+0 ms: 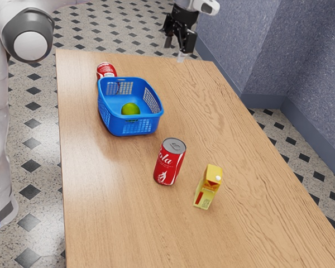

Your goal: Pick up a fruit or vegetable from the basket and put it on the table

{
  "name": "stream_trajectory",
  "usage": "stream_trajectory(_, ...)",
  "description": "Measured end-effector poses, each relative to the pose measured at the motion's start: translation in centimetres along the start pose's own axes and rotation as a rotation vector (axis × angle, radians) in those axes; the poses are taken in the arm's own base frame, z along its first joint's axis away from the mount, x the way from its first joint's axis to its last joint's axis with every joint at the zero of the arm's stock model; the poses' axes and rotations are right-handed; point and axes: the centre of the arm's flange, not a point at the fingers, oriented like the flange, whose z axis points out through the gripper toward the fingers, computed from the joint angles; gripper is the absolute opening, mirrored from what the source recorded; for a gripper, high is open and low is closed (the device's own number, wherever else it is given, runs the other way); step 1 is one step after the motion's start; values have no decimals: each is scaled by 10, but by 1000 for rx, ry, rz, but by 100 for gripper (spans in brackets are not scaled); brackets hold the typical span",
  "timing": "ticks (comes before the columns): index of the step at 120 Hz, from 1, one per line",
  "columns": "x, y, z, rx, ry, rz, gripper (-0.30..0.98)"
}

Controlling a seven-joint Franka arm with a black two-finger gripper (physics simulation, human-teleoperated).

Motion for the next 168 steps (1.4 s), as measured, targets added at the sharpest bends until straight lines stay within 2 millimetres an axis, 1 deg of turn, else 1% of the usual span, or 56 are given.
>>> stream_trajectory(30, 1, 2, -3, -1, 22, 6, 69)
stream_trajectory(33, -1, 2, -11, -4, 37, 7, 69)
stream_trajectory(40, -18, 0, -48, -12, 114, 10, 69)
stream_trajectory(43, -30, 0, -66, -18, 149, 13, 69)
stream_trajectory(46, -39, -1, -78, -23, 174, 16, 69)
stream_trajectory(52, -48, -4, -90, -28, 198, 16, 69)
stream_trajectory(59, -50, -7, -92, -26, 201, 10, 69)
stream_trajectory(66, -38, -12, -80, -19, 179, -4, 69)
stream_trajectory(73, -16, -22, -56, -6, 135, -31, 69)
stream_trajectory(76, -8, -31, -47, -2, 118, -51, 68)
stream_trajectory(80, -2, -49, -38, 1, 104, -85, 68)
stream_trajectory(86, 2, -76, -31, 6, 99, -132, 69)
stream_trajectory(91, 4, -89, -28, 9, 100, -148, 69)
stream_trajectory(96, 6, -90, -27, 11, 104, -143, 69)
stream_trajectory(105, 10, -79, -25, 12, 108, -112, 69)
stream_trajectory(112, 13, -74, -14, 8, 87, -94, 69)
stream_trajectory(114, 12, -74, -8, 4, 77, -89, 69)
stream_trajectory(122, -16, -72, 38, -29, 20, -62, 69)
stream_trajectory(127, -32, -72, 71, -39, -10, -52, 69)
stream_trajectory(132, -42, -71, 100, -44, -29, -43, 69)
stream_trajectory(135, -45, -70, 112, -45, -32, -39, 69)
stream_trajectory(141, -49, -70, 127, -44, -25, -33, 69)
stream_trajectory(150, -57, -70, 139, -30, -4, -21, 69)
stream_trajectory(168, -57, -71, 166, -10, 9, -7, 69)
